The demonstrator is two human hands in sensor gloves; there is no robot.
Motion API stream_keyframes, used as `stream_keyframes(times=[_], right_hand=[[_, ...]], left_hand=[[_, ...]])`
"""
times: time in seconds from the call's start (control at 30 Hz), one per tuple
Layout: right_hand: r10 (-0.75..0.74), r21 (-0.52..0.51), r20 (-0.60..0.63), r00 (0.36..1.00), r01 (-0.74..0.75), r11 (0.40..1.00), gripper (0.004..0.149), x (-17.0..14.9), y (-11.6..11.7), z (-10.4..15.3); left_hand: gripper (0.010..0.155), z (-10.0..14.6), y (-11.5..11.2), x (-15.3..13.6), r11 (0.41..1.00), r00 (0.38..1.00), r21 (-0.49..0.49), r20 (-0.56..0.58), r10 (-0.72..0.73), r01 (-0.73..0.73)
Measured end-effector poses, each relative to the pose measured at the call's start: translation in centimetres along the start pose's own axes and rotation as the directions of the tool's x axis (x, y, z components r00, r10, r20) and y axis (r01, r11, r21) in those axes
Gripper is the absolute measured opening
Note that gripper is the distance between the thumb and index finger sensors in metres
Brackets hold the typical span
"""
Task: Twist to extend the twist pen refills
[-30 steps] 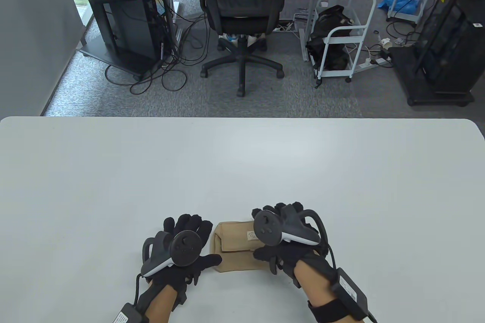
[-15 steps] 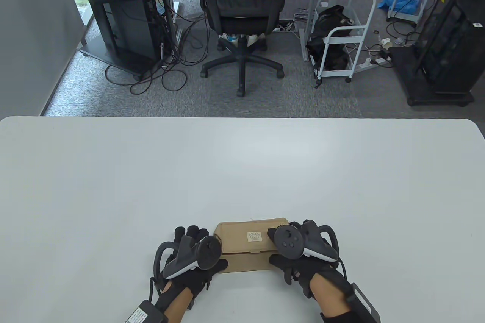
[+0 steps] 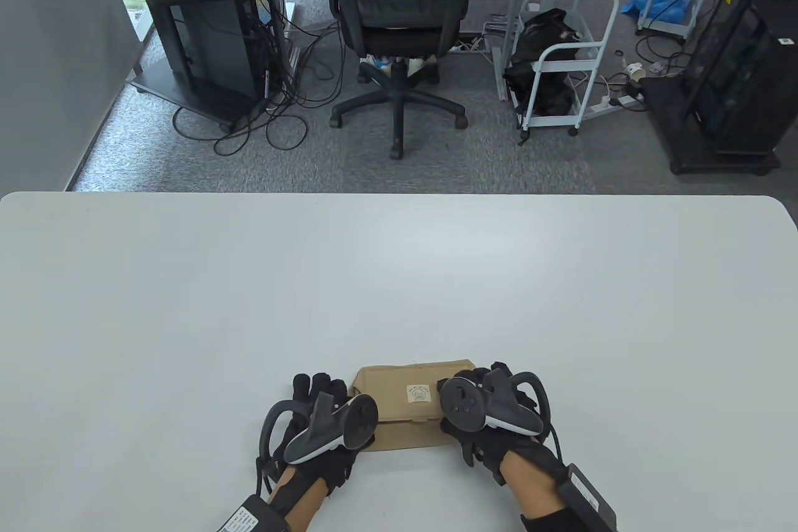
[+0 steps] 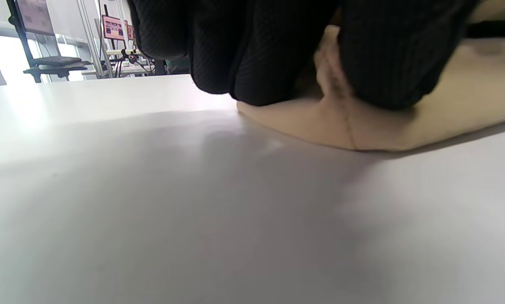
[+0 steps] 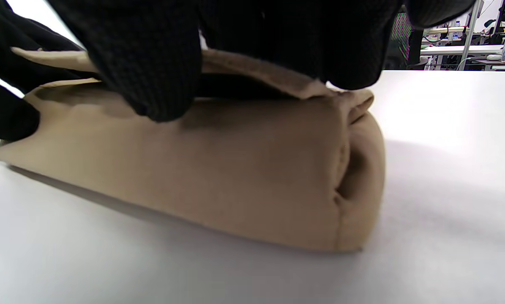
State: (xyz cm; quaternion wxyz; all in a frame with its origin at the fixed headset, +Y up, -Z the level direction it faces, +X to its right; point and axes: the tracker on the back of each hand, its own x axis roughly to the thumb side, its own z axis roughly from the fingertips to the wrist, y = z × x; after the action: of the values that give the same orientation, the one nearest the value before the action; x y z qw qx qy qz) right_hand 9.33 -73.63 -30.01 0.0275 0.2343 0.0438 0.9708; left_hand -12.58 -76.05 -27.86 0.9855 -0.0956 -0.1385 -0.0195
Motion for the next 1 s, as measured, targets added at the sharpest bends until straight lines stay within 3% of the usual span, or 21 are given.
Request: stream_keyframes(times=[0.4,0.73,0.87,0.9,1.0], right_hand=[[0.034,-0.079,-0.004,0.999,-0.034,0.996,0.047,0.0,-0.3,-1.0],[-0.006,-0.009,-0.020,1.000,0.006,1.000,0.044,-0.9,-1.9,-3.8],[-0.101,-0.074,-0.071,0.992,0.095,0.993,0.045,-2.4,-3.3,-4.5],[-0.122,-0.170,-0.102,0.987,0.103,0.980,0.046,-2.9,-3.8,-4.4],[-0.182,-0.295,-0.161,0.970,0.128,0.947,0.052,-3.8,-4.3,-4.4]], left_hand=[[0.069,-0.1,0.1,0.1,1.000,1.000,-0.017,-0.013,-0.003,0.003],[0.068,-0.3,0.1,0.3,0.998,0.999,-0.060,-0.034,-0.001,-0.001],[0.067,-0.4,0.1,0.3,0.997,0.999,-0.074,-0.043,0.006,-0.009],[0.067,-0.4,0.1,0.3,0.997,0.999,-0.075,-0.043,0.009,-0.012],[0.067,-0.4,0.1,0.2,0.997,0.999,-0.080,-0.045,0.017,-0.021]])
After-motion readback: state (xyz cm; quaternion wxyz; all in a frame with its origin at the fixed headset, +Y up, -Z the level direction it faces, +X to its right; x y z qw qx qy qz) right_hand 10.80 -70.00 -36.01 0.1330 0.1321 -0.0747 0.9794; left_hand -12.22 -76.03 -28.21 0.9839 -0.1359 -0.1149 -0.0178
